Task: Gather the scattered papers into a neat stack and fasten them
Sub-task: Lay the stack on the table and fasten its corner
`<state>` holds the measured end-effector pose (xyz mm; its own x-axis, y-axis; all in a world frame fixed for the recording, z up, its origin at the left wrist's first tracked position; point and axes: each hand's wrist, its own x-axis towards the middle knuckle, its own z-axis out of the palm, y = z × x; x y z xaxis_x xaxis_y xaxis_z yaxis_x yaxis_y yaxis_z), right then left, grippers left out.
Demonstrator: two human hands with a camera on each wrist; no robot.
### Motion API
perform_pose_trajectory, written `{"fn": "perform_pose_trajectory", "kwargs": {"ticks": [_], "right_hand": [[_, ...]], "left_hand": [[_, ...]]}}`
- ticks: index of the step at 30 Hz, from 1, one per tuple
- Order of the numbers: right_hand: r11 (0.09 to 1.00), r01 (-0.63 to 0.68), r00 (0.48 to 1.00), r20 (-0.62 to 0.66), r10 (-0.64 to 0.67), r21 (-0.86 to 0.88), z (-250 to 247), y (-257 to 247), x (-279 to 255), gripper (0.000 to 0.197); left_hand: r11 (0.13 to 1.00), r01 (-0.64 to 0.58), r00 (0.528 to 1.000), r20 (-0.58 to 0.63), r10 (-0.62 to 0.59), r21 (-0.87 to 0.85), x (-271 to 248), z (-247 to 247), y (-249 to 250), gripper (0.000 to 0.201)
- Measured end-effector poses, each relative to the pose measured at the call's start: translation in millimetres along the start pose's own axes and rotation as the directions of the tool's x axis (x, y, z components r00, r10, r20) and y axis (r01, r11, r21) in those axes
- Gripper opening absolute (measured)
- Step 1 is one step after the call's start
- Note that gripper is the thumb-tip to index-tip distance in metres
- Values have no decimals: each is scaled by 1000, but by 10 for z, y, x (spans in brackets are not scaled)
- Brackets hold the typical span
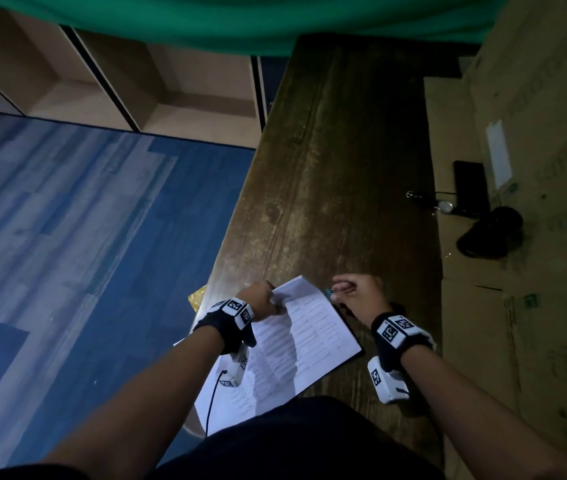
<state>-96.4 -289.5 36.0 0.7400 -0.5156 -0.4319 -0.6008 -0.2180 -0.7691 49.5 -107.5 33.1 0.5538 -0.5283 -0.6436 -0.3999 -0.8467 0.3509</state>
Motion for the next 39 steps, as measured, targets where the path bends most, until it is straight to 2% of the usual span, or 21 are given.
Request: {"fn": "perform_pose_trajectory", "kwargs": {"ticks": [5,8,11,18,21,24,27,30,36,39], "right_hand": [[999,23,1000,-19,-23,-22,-41,3,-76,36],[1000,8,999,-44,-9,-17,-48,-14,-123,34],[1000,0,998,-62,-1,-28,-58,-22,-162,31],[999,-3,997,-77,0,-43,-107,-7,-210,25],[997,10,996,-85,-16,-75,-111,-12,-226,21],[991,13,997,-79,-24,-133,-110,-29,-243,18],[985,10,998,-60,-20,-172,-105,-33,-229,17],[979,20,998,-57,-33,-204,-102,-33,-222,16],[973,51,998,-31,-60,-223,-131,2,-194,21],[973,60,998,-15,-65,-225,-152,-12,-196,17]], "left_hand": [[996,-41,999,23,43,-75,-3,-66,26,29],[995,-64,998,15,65,-78,-14,-84,49,39],[994,-89,996,11,90,-66,-21,-87,46,40],[989,-128,992,8,129,-68,-35,-99,43,39],[987,-145,989,3,145,-64,-74,-113,76,30],[985,-170,985,-12,170,-28,-88,-107,85,33],[985,-175,984,-24,175,2,-90,-98,79,35],[986,-161,986,-46,162,36,-123,-90,100,26],[988,-143,987,-64,146,52,-148,-93,113,31],[989,-143,987,-66,146,48,-145,-103,103,41]]}}
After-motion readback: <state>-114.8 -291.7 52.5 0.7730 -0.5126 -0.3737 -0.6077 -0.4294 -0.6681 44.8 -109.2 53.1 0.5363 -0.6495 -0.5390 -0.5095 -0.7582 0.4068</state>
